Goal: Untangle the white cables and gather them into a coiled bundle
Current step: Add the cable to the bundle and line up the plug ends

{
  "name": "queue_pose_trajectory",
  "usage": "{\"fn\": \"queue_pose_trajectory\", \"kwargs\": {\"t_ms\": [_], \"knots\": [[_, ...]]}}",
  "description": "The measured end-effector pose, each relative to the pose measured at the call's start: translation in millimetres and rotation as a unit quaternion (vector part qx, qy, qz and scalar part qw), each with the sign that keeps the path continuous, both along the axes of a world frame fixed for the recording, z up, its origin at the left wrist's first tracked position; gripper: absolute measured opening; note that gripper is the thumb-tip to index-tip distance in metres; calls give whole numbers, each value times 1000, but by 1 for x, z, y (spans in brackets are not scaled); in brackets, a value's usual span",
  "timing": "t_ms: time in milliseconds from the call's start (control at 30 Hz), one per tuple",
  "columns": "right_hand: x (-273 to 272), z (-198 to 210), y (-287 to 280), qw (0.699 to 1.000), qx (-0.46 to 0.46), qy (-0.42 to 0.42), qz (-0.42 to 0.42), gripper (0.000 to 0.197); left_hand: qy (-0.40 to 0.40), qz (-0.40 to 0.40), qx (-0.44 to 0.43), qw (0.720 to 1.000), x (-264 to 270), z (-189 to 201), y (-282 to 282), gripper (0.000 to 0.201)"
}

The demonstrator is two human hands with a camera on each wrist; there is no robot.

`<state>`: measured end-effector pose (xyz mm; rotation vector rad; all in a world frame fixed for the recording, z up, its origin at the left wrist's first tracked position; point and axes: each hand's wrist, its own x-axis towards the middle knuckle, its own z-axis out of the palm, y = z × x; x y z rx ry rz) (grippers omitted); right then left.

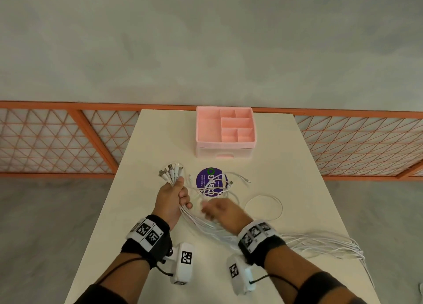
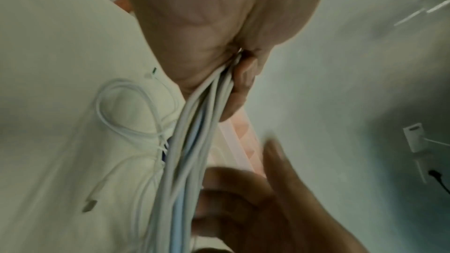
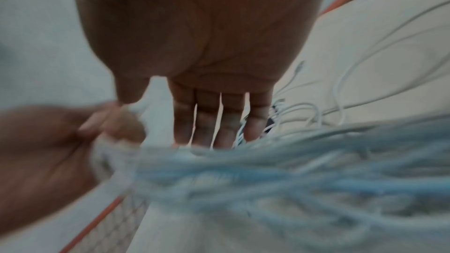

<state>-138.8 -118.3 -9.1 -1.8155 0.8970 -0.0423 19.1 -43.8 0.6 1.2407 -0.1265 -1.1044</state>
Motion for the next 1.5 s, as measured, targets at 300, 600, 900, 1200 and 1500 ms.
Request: {"fn": "queue_pose_trajectory", "kwargs": {"t_ms": [300,600,900,1200,1500], "knots": [[-23,-50,-87,975,-55,211,-42,23,-24,-2,5,1000,2,-2,-2,28],[2,-74,-73,941,-186,256,118,37,-52,-21,0,998,6,3,-11,27],[-5,-73,-62,946,-146,280,-77,21,-74,-56,-2,996,1,13,-14,23],[16,37,-93,919,103,-126,-358,11,-11,-28,-53,998,0,28,-15,31],[19,68,-80,984,-85,81,-137,13,19,-44,-70,996,-10,48,-20,27]]}}
